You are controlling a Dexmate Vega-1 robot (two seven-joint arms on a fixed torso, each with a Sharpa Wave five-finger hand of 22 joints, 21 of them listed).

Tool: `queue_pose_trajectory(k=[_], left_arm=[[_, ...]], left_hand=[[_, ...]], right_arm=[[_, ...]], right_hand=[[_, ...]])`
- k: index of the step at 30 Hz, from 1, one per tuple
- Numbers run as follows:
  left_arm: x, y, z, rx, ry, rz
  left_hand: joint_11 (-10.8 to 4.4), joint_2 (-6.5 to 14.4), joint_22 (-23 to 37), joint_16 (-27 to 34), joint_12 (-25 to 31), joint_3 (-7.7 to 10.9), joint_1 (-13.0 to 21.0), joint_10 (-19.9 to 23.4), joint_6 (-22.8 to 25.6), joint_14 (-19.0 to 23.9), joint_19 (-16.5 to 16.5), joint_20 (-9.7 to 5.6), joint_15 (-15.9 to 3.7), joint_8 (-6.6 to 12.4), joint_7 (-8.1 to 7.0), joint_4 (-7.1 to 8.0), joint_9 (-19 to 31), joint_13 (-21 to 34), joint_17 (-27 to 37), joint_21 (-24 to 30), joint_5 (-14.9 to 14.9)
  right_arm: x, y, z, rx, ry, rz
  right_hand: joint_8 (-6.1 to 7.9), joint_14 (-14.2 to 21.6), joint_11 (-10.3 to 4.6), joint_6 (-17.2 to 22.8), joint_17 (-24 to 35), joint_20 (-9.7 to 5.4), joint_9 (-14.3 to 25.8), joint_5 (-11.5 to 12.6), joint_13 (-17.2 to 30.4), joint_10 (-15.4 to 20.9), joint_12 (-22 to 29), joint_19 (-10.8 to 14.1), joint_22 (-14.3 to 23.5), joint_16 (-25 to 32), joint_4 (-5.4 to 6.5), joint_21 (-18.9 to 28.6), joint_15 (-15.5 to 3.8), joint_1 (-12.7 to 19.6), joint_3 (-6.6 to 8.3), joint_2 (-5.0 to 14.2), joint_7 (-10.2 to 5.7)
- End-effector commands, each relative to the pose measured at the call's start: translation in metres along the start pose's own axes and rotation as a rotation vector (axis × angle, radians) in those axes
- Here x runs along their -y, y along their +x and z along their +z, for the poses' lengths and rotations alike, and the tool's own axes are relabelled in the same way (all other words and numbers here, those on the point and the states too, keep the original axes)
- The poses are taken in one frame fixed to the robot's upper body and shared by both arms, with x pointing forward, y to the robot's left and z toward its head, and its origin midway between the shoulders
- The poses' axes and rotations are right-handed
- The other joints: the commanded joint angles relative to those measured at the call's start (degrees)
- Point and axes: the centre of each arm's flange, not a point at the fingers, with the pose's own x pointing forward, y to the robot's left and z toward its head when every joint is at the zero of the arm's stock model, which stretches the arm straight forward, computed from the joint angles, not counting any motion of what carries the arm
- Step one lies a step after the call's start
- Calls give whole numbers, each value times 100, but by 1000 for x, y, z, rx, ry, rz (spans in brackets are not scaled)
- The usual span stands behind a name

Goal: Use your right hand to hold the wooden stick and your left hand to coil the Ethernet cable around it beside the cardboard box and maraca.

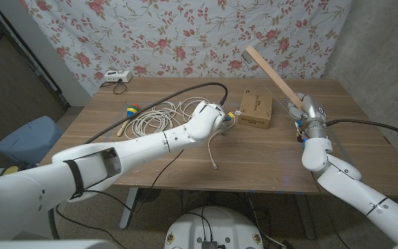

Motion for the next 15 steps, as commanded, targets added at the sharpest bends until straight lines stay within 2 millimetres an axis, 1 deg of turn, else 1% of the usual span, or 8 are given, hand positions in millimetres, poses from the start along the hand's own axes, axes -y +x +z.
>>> queue_pose_trajectory(k=[1,4,5,7,11,13,14,15], left_arm=[[8,1,-1,-23,-12,60],[10,1,-4,-19,-39,95],[11,1,-5,-17,-56,107],[11,1,-8,-16,-79,130],[11,0,-17,-21,-156,181],[10,-1,-24,-15,-231,226],[10,-2,-29,-9,-281,254],[10,-3,-34,-4,-339,282]], left_hand=[[-82,444,16,165,167,228,291,391,370,354,312,-1,-105,106,57,24,36,29,66,181,41],[-280,569,47,458,414,373,445,1038,740,926,848,-98,-396,311,-31,102,129,70,178,492,80],[-301,596,60,606,484,433,476,1222,677,1228,1013,-134,-517,328,-26,157,171,88,235,595,80],[-360,619,100,882,680,598,517,1725,584,1833,1557,-243,-692,411,-52,323,281,149,355,927,30],[-431,607,157,1154,841,820,460,2151,316,2630,2096,-292,-847,559,-222,668,500,267,481,1361,45],[-518,567,191,1330,1059,902,418,2700,174,3263,2452,-413,-953,676,-227,838,651,360,512,1662,105],[-558,562,206,1393,1230,953,414,3120,100,3573,2609,-471,-1040,737,-146,904,728,424,521,1827,137],[-564,570,212,1488,1312,980,409,3313,84,3891,2714,-540,-1109,781,-129,952,772,463,544,1932,152]], right_arm=[[0,2,-2,-8,-3,-2],[0,2,-2,-8,-3,-2],[0,2,-1,-12,-5,-5],[0,3,0,-9,-6,-2],[-1,5,4,-4,-12,-1],[-2,6,5,0,-13,4],[-3,6,6,3,-15,7],[-3,7,7,1,-17,5]], right_hand=[[38,-20,-2,87,404,-524,12,18,5,-9,35,-25,-6,324,-3,54,-370,-369,52,438,-20],[36,-26,2,85,403,-525,4,18,12,-11,42,-28,-27,332,-3,69,-371,-374,55,437,-30],[37,-28,3,87,403,-526,2,17,13,-10,44,-32,-33,334,-4,74,-371,-375,57,437,-25],[38,-31,6,91,403,-526,-3,18,6,-10,41,-35,-47,339,-7,84,-372,-376,62,439,-18],[35,-35,15,85,402,-525,-9,17,12,-10,47,-32,-63,343,-7,97,-372,-379,65,438,-20],[37,-39,19,88,403,-527,-11,17,10,-14,46,-36,-75,346,-7,102,-371,-382,68,436,-18],[36,-41,12,88,402,-528,-15,17,-7,-7,38,-38,-85,348,-7,108,-372,-384,70,436,-28],[36,-42,7,87,402,-531,-16,16,-5,-13,37,-43,-89,349,-6,108,-372,-387,70,434,-36]])
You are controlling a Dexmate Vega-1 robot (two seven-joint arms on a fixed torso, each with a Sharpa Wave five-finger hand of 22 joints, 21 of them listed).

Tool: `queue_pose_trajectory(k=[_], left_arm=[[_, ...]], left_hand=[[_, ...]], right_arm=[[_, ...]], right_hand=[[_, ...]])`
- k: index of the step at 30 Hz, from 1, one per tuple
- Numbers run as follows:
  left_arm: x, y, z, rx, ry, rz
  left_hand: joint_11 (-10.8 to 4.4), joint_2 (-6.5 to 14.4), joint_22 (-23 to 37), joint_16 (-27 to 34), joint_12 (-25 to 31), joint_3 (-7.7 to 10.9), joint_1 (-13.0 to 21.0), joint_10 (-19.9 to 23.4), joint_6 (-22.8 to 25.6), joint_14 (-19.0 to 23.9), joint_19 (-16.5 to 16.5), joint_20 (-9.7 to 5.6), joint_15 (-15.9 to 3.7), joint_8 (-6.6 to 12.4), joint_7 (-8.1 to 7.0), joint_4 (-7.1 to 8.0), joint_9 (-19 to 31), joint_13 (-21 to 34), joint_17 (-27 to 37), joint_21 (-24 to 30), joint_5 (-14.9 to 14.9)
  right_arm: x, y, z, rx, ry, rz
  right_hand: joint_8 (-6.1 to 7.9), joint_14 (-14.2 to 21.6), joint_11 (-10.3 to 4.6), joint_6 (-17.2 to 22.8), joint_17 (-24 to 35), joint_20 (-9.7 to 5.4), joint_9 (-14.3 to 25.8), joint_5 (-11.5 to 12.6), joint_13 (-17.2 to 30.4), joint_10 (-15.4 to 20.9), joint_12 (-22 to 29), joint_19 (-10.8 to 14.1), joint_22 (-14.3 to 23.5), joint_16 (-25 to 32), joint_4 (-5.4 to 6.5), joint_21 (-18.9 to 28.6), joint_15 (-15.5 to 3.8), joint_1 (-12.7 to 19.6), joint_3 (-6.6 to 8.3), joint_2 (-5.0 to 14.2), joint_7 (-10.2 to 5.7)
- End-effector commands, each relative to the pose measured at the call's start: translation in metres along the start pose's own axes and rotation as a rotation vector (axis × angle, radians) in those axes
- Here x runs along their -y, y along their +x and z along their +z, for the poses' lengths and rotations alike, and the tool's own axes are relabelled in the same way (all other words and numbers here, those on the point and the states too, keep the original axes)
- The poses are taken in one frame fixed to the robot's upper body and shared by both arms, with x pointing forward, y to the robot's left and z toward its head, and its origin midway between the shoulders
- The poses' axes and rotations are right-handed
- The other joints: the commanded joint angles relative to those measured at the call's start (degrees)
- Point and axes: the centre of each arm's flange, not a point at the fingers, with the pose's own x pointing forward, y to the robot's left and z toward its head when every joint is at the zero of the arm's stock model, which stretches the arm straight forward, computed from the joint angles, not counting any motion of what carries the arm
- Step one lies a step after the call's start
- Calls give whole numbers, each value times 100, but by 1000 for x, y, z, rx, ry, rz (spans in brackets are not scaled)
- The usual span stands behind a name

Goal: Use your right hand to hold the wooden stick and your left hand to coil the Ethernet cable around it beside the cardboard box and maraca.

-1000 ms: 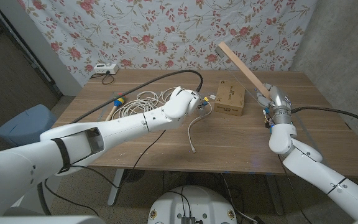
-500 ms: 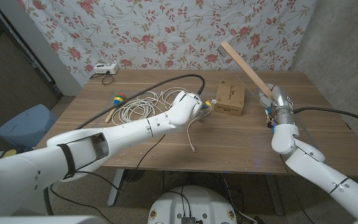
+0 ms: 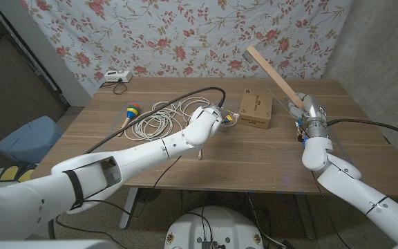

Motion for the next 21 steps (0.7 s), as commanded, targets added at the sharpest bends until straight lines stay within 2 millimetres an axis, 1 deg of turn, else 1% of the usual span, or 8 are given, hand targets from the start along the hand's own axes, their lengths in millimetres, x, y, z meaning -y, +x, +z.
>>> queue_pose_trajectory(k=[1,4,5,8,13,15,18,21], left_arm=[[1,-6,-36,-4,-346,208],[1,-12,-51,-10,-505,327],[1,-14,-56,-14,-553,367],[0,-18,-69,-27,-675,440],[-2,-21,-92,-36,-863,491],[-3,-22,-97,-37,-922,512],[-4,-24,-105,-42,-975,517],[-6,-27,-110,-54,-985,543]], left_hand=[[-244,55,62,310,496,184,0,1216,-135,1226,613,-228,-726,222,124,255,264,232,85,583,150],[-258,49,64,456,777,244,18,1739,-94,1811,878,-355,-783,310,245,327,307,410,190,896,160],[-173,41,61,470,830,241,2,1798,-84,1886,901,-356,-774,322,298,358,319,455,215,947,161],[-130,18,49,528,1061,233,-50,2041,-15,2188,900,-355,-788,357,441,453,386,622,286,1082,180],[-119,-24,31,493,1250,220,-117,2189,33,2293,852,-315,-770,385,518,548,465,774,307,1163,233],[-81,-33,13,472,1432,211,-158,2363,63,2382,855,-283,-778,421,493,617,545,907,325,1223,292],[63,-57,-10,428,1990,77,-242,2390,-65,2540,798,-236,-762,547,473,750,919,1553,488,1417,471],[109,-63,-25,457,2392,1,-241,2341,-191,2687,734,-202,-786,682,480,776,1231,2082,675,1550,597]], right_arm=[[-4,4,8,15,-14,12],[-5,6,13,28,-18,18],[-6,7,14,31,-18,19],[-7,10,17,46,-24,25],[-8,15,21,59,-27,31],[-8,15,21,62,-28,34],[-9,16,21,60,-31,35],[-9,17,21,55,-30,35]], right_hand=[[35,-44,20,86,402,-539,9,16,1,-9,21,-13,-13,345,5,53,-371,-389,48,433,-30],[38,-50,12,90,402,-540,5,16,-8,-15,16,-26,-39,350,4,63,-372,-393,54,432,-19],[40,-52,19,93,402,-543,3,16,-1,-15,20,-32,-46,351,5,63,-372,-397,54,430,-22],[41,-60,19,85,402,-546,5,16,-6,-21,17,-43,-69,354,10,66,-371,-406,56,426,-27],[50,-74,-6,76,402,-550,17,17,13,-29,29,-61,-111,358,12,80,-371,-418,62,424,-31],[56,-81,-5,83,402,-553,17,16,7,-28,27,-70,-127,359,14,87,-370,-425,62,423,-29],[56,-92,-2,77,402,-552,14,17,5,-29,29,-77,-150,361,13,104,-370,-431,66,426,-38],[64,-106,-9,79,401,-552,16,18,-15,-33,18,-92,-185,362,13,122,-370,-441,70,425,-35]])
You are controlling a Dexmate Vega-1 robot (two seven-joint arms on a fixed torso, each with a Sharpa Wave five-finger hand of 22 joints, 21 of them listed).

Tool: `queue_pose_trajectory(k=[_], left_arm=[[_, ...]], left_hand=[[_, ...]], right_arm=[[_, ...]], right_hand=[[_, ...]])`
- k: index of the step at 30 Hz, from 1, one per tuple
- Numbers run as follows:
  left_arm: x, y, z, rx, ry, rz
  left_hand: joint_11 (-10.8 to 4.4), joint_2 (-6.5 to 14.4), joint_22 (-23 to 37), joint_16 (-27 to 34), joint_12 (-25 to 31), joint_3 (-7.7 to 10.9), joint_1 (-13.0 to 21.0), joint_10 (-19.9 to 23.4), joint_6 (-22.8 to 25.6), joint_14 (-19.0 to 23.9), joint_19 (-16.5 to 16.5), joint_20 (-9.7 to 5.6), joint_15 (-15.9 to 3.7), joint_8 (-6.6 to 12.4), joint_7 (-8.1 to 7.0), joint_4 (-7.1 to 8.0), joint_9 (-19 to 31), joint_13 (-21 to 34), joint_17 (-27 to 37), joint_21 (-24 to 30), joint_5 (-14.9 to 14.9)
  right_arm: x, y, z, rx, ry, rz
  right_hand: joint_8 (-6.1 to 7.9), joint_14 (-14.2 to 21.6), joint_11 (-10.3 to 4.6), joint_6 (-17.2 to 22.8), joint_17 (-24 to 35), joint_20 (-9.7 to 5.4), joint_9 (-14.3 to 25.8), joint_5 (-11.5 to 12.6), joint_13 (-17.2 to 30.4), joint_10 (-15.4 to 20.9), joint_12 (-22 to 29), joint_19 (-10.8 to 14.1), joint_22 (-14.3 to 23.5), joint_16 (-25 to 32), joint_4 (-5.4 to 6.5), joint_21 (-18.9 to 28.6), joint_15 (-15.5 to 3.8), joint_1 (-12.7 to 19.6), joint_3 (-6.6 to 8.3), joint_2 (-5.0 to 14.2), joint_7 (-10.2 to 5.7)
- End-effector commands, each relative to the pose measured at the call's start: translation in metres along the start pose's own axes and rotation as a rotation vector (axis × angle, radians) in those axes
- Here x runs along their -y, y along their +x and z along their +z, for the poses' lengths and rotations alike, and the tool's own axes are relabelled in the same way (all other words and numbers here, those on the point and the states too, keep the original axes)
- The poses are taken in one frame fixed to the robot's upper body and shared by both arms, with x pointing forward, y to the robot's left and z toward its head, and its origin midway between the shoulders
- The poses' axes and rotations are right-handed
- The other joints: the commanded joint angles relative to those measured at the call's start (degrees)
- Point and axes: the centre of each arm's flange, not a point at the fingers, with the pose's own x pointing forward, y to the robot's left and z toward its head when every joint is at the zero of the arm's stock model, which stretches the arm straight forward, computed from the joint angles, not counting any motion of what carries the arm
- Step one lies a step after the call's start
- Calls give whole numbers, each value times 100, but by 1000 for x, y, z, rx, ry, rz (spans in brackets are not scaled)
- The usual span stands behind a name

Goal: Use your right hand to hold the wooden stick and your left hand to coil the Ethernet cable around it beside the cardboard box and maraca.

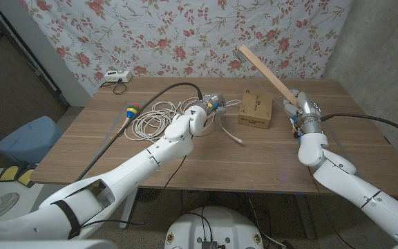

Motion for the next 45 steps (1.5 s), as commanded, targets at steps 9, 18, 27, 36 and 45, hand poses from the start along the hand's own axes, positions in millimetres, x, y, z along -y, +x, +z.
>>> queue_pose_trajectory(k=[9,18,27,36,45], left_arm=[[-52,-20,-44,-133,-342,393],[-73,-24,-56,-139,-428,446],[-91,-19,-60,-80,-564,421],[-106,-19,-60,-40,-605,440],[-121,-10,-60,-35,-572,455]], left_hand=[[45,36,-83,-8,705,-33,-35,-62,-61,261,-58,9,-85,479,222,153,873,877,496,337,312],[105,27,-160,-48,1054,-8,6,-137,-187,392,-70,18,-48,768,260,179,1383,1374,736,492,428],[138,40,-213,19,1486,-9,20,-280,-348,447,-97,18,-22,986,244,240,1803,2155,1074,625,503],[135,28,-248,80,1439,16,25,-278,-387,438,-114,5,-27,1097,256,286,1987,2189,1312,717,553],[159,22,-258,105,1534,30,26,-313,-374,449,-128,-9,-26,1088,257,301,1956,2411,1419,761,571]], right_arm=[[-3,8,2,11,-7,18],[-5,11,4,26,-20,15],[-9,17,10,51,-65,20],[-14,18,9,55,-86,4],[-15,16,11,97,-89,-61]], right_hand=[[51,-50,9,82,401,-542,2,19,1,-31,24,-37,-81,255,-5,87,-422,-454,47,425,-41],[66,-66,2,76,401,-548,8,20,-2,-36,25,-65,-158,259,-5,127,-424,-475,54,422,-47],[83,-104,-17,76,401,-558,15,24,18,-65,31,-131,-228,256,2,155,-421,-505,51,414,-86],[101,-139,-18,84,402,-571,10,33,62,-85,64,-172,-314,258,5,207,-424,-537,48,410,-100],[127,-228,-34,90,399,-584,8,49,-17,-108,16,-266,-428,246,18,224,-419,-586,50,397,-129]])
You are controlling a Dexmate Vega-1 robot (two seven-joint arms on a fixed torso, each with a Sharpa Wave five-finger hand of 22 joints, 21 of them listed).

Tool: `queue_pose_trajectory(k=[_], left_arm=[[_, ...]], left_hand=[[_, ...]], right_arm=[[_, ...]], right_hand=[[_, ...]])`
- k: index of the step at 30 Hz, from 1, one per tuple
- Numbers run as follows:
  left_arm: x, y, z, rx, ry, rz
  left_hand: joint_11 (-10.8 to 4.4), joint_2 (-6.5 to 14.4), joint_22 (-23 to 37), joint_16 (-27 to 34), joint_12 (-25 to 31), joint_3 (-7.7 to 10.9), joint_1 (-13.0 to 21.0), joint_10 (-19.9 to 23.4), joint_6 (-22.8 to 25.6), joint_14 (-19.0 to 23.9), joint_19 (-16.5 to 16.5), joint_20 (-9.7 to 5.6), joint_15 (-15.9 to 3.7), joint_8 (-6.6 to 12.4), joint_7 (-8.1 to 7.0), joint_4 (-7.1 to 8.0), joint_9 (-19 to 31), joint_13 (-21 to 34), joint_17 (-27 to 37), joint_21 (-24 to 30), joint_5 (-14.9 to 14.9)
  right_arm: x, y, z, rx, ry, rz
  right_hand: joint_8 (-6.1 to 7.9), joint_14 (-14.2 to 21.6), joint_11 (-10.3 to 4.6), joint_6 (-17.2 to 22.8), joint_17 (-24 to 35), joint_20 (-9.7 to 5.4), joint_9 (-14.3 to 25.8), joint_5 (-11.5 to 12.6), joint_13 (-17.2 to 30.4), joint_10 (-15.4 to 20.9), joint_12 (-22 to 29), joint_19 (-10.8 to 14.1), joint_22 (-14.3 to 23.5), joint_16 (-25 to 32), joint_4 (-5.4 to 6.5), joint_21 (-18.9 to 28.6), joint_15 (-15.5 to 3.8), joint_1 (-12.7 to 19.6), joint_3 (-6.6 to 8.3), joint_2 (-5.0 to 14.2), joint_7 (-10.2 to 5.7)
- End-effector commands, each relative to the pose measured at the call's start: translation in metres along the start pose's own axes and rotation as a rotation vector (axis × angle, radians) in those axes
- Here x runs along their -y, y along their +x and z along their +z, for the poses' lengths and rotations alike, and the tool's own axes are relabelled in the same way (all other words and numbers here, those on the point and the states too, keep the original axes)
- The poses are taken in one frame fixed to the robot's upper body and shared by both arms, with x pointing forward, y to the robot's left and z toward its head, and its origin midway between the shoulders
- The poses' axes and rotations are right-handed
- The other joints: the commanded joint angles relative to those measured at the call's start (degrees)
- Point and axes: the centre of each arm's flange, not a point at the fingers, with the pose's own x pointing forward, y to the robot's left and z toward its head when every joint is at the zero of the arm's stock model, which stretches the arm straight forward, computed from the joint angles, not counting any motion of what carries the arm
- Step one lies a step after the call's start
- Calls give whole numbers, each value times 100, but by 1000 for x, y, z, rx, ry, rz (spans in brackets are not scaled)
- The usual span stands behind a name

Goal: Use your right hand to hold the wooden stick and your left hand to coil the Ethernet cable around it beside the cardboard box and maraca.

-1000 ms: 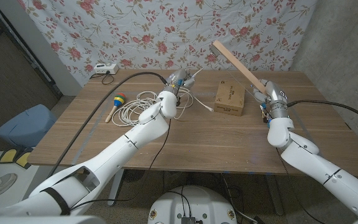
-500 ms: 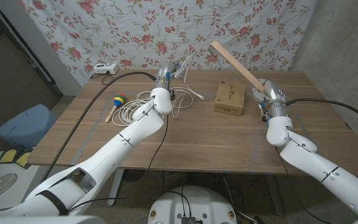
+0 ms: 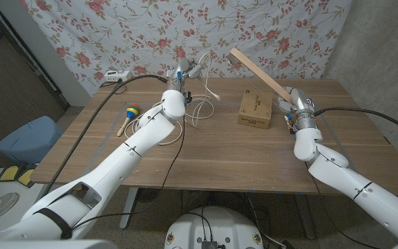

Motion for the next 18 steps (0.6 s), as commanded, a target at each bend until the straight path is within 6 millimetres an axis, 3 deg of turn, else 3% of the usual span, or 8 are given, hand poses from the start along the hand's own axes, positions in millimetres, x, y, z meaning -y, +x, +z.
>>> queue_pose_trajectory(k=[1,10,18], left_arm=[[-13,19,10,23,-2,4],[-7,51,21,36,-28,-130],[-5,66,54,109,18,-241]], left_hand=[[19,15,6,44,55,25,53,-42,30,39,-26,-3,-17,401,14,44,5,118,61,45,42],[29,2,-7,64,69,41,52,-52,26,15,-48,-2,-14,390,18,58,-23,225,189,89,63],[53,1,-15,95,121,53,55,-90,20,15,-57,-4,15,383,7,64,-41,394,295,122,78]], right_arm=[[-3,-2,5,48,-16,-70],[-7,0,12,93,-60,-88],[-8,3,15,109,-94,-78]], right_hand=[[43,-29,7,97,399,-611,14,27,-8,-42,-11,-42,-13,11,36,35,-461,-501,37,474,-109],[60,-109,0,113,397,-617,4,43,-24,-39,-35,-68,-74,0,41,41,-464,-534,37,467,-127],[72,-123,-7,145,398,-621,-11,50,-22,-40,-36,-76,-90,3,38,53,-468,-544,37,469,-134]])
